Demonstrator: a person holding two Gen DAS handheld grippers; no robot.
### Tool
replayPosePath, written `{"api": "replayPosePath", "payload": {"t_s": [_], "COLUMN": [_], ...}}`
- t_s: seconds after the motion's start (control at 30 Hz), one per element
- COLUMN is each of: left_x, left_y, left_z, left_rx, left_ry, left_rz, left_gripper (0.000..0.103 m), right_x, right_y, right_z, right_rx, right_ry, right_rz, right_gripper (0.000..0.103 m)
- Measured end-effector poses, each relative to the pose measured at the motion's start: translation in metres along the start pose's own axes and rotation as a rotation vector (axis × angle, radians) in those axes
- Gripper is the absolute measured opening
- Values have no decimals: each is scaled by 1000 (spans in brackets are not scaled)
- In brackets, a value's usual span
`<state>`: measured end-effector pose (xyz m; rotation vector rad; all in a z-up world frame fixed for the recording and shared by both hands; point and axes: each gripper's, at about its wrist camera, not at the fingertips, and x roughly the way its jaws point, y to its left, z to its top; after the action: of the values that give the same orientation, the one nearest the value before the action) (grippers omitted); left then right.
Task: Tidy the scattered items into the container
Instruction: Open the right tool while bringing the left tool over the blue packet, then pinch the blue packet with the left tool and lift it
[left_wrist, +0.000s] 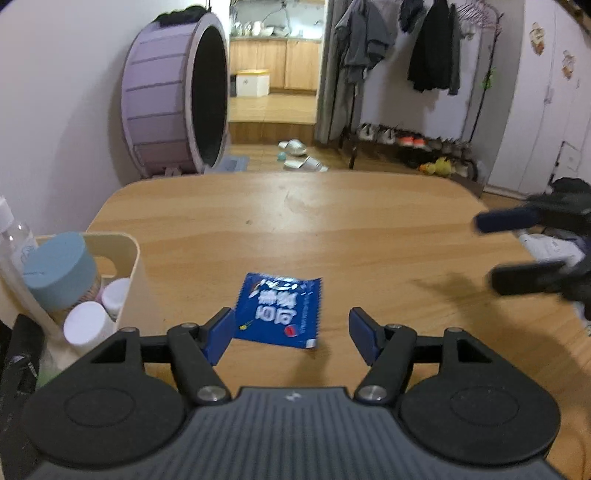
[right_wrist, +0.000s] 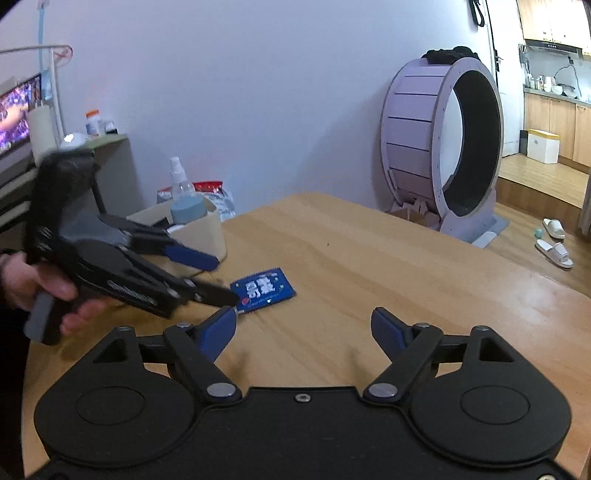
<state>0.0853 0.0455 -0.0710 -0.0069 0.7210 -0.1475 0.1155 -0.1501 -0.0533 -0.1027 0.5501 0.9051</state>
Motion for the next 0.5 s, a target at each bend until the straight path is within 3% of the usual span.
{"api": "replayPosePath", "payload": {"t_s": [0.27,0.4,0.5], "left_x": [24,24,22], "left_y": [3,2,-1], "left_z": [-3,-4,-5], "left_rx": [8,21,56], "left_ry": [55,42,29], "left_rz": [51,61,35], "left_gripper": [67,67,60], "right_x": [-1,-6,-7], "right_y": [-9,-10,-10], "right_z": [-2,-1,-1], "right_rx": [52,58,62], "right_ry": [-17,-36,-50], "right_rz": [12,13,12], "right_gripper": [86,88,91]}}
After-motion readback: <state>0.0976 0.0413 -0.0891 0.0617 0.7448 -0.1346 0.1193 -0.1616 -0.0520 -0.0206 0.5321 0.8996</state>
